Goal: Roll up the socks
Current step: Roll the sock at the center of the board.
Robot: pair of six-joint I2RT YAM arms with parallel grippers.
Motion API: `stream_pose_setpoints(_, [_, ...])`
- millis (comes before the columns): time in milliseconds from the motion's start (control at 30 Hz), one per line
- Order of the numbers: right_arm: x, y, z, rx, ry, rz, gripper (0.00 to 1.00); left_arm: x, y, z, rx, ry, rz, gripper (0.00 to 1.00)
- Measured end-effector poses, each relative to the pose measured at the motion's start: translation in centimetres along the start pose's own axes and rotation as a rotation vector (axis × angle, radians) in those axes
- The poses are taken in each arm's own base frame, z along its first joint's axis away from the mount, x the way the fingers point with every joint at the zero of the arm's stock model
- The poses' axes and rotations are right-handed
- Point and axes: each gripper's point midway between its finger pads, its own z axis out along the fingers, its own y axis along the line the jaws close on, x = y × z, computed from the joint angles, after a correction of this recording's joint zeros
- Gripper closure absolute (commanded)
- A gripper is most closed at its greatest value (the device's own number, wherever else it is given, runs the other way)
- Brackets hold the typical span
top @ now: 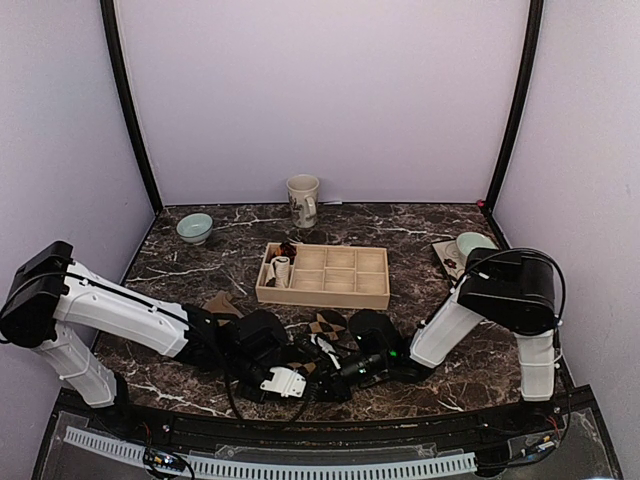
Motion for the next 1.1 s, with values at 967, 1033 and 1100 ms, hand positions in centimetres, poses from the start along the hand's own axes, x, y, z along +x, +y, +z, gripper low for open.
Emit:
stream_pose_setpoints(967, [-4.2, -0.9, -17.1, 0.599, -0.515, 0.042, 0.01, -0.7, -2.1, 0.0, 0.223, -0.081, 0.035, 1.0])
stream_pose_setpoints(1033, [-3.5, -1.7, -17.2, 0.635, -0.502, 0.045, 0.01, -1.0, -2.2, 0.1, 0.26, -0.092, 0.031, 1.0])
stream_pose_setpoints(1100, [-2.0, -0.5, -16.6, 0.673, -0.463, -0.054, 0.01, -1.3, -2.2, 0.2, 0.293, -0.104, 0.019, 1.0])
